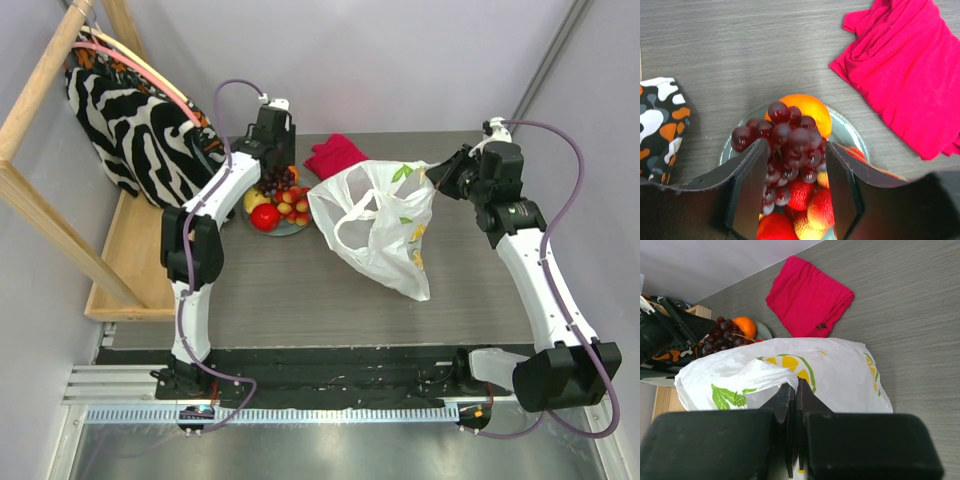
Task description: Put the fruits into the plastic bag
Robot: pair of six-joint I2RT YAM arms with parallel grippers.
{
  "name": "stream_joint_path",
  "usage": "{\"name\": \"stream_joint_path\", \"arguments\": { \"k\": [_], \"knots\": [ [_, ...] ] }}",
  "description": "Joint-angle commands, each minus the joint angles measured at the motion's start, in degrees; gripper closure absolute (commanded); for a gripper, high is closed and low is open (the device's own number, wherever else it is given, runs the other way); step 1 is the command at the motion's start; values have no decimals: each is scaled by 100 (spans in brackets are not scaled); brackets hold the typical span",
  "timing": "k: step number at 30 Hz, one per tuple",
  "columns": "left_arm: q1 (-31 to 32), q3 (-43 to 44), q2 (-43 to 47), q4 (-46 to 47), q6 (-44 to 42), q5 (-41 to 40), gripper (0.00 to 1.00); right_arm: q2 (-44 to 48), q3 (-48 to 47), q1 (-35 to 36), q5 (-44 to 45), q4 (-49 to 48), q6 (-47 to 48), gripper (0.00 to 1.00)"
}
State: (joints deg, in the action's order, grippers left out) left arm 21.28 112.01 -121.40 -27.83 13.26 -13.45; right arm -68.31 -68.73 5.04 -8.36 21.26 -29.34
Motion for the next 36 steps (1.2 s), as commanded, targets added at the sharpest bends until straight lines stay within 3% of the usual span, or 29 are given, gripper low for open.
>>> {"name": "stream_joint_path", "arguments": {
  "k": [1,12,25,36],
  "knots": [
    [-36,435,-190,138,-86,97,47,-68,-106,6,-78,-262,-72,99],
    [-45,656,-489,33,-174,9,51,-165,-79,6,-122,-262,-89,99],
    [-36,665,-542,15,-209,-79,64,-226,-79,6,-122,-280,-72,99],
    [-27,656,-367,24,-200,-43,99,-173,-53,15,-104,-341,-54,99]
  ]
}}
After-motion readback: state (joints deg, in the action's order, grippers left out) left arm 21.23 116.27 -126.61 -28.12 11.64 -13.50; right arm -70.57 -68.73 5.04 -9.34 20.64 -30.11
